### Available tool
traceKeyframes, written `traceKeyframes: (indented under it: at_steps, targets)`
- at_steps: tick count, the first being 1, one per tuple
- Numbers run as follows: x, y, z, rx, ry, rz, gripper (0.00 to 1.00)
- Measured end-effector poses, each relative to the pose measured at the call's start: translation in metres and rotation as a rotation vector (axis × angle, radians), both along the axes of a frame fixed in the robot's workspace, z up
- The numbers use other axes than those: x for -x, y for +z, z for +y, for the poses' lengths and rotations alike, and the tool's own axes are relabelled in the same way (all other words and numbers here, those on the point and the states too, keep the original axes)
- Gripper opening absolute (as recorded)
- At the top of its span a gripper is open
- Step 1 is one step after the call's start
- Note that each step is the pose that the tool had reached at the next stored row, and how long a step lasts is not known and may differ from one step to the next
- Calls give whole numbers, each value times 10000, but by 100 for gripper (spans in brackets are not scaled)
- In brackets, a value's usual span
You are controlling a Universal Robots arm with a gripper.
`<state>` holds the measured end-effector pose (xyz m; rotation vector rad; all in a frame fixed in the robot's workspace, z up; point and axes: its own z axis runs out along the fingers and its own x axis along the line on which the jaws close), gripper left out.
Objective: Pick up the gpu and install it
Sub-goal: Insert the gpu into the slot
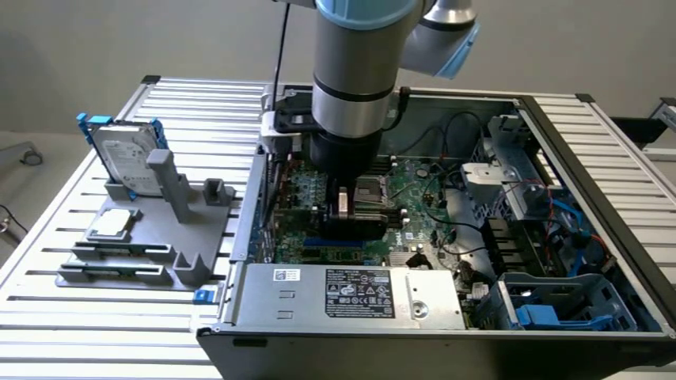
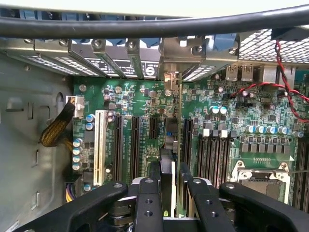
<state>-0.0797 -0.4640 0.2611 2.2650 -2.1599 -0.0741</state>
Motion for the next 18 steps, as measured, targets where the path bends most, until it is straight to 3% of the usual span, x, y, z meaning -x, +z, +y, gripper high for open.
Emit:
traceKeyframes:
  at_steps: [18]
  targets:
    - [18,-33,0,0,137,0,26]
